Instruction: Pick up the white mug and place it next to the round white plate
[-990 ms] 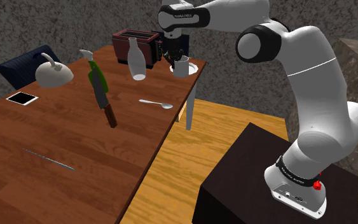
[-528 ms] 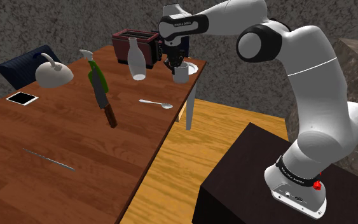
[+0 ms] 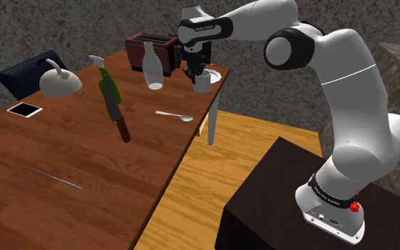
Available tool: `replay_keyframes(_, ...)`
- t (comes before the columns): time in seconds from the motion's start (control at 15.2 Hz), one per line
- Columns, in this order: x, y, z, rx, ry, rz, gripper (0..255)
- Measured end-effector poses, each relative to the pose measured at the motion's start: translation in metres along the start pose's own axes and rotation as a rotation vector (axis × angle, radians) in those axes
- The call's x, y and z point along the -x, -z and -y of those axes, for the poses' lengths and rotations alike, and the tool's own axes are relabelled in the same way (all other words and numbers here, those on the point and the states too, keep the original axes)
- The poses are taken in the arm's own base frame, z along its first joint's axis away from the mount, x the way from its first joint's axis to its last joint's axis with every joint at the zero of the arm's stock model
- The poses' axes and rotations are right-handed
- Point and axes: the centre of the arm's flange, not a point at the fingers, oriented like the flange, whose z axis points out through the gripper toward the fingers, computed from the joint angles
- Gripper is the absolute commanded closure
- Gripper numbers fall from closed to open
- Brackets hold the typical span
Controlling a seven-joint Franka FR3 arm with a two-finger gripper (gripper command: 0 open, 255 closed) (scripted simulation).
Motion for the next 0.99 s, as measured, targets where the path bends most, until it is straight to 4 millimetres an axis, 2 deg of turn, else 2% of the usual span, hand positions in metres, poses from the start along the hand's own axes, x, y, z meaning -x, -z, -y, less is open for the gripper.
replay_keyframes(0.4,0.000,0.000,0.000,0.000,0.000,-0.001,0)
replay_keyframes(0.73,0.000,0.043,0.000,0.000,0.000,-0.002,0)
replay_keyframes(0.99,0.000,0.050,0.000,0.000,0.000,-0.001,0)
